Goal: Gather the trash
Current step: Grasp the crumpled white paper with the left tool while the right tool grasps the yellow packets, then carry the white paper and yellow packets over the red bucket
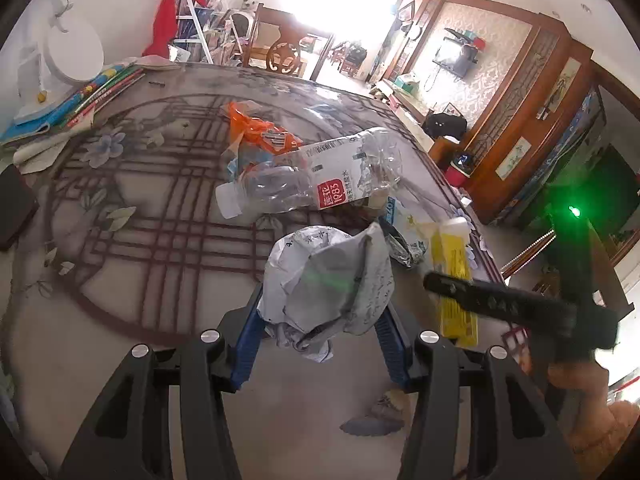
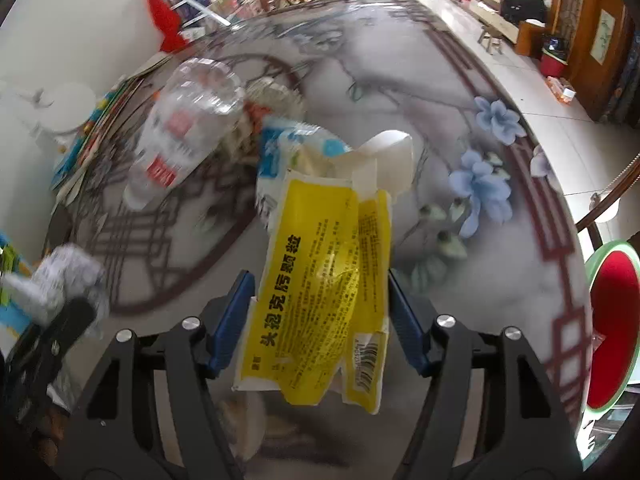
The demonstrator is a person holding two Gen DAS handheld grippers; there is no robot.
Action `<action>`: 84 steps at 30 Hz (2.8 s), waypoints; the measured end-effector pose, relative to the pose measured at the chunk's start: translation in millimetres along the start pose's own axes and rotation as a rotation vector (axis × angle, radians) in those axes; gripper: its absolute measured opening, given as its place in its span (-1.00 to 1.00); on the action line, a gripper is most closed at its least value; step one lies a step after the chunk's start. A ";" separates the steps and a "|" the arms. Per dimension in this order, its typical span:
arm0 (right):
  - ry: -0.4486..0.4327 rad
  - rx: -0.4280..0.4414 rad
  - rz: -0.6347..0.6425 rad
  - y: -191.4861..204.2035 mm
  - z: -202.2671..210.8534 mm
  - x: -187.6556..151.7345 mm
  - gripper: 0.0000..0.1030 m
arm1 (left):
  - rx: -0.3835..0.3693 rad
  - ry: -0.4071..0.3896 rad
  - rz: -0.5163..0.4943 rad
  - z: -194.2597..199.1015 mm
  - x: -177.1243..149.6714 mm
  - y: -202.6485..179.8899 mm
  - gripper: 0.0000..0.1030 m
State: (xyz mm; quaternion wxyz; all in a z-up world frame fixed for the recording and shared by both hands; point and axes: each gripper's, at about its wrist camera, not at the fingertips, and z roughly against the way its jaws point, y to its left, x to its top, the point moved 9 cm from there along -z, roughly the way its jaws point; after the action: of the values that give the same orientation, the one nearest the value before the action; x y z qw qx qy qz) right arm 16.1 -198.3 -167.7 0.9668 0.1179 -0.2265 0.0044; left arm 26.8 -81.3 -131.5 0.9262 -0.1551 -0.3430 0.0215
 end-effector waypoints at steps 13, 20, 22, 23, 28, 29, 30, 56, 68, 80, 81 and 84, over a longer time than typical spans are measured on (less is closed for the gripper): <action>-0.013 -0.014 0.058 9.8 15.7 -16.5 0.25 | 0.012 0.009 0.016 -0.7 -2.9 4.7 -0.05; 0.025 0.008 0.019 5.6 7.6 -21.9 0.48 | 0.015 0.013 0.024 -1.7 -3.0 6.6 -0.05; 0.031 0.008 0.009 3.2 6.6 -22.9 0.48 | 0.017 0.014 0.025 -2.4 -3.3 7.2 -0.05; 0.032 0.008 0.006 2.2 6.4 -23.3 0.49 | 0.018 0.015 0.026 -2.8 -3.5 7.5 -0.05; 0.043 0.013 0.006 2.0 4.8 -27.5 0.49 | 0.023 0.018 0.026 -4.4 -3.4 8.9 -0.05; 0.044 0.013 0.013 3.4 4.4 -28.3 0.48 | 0.025 0.018 0.026 -4.8 -3.5 9.4 -0.04; 0.046 0.013 0.021 4.8 3.9 -28.9 0.47 | 0.027 0.019 0.026 -5.4 -3.6 9.9 -0.04; -0.161 0.028 -0.037 -37.0 104.6 -40.8 0.26 | 0.041 0.055 -0.090 -7.4 -11.5 -23.9 -0.04; -0.248 0.004 -0.167 -104.2 149.7 -41.3 0.26 | -0.061 0.056 -0.184 5.0 -8.0 -99.8 -0.04; -0.314 -0.079 -0.285 -184.1 182.3 -55.0 0.26 | -0.170 0.040 -0.322 10.0 -9.1 -194.4 -0.04; -0.318 -0.084 -0.294 -189.4 184.3 -57.1 0.26 | -0.178 0.040 -0.332 10.2 -9.8 -201.3 -0.04; -0.327 -0.104 -0.330 -208.8 189.5 -64.3 0.26 | -0.199 0.045 -0.358 8.0 -13.4 -222.4 -0.04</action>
State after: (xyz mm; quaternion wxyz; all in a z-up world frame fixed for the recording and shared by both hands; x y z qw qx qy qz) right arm -111.5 -442.0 -78.4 0.9096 0.1028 -0.3578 -0.1844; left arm -3.4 -292.6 -67.0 0.9028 -0.1826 -0.3448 -0.1808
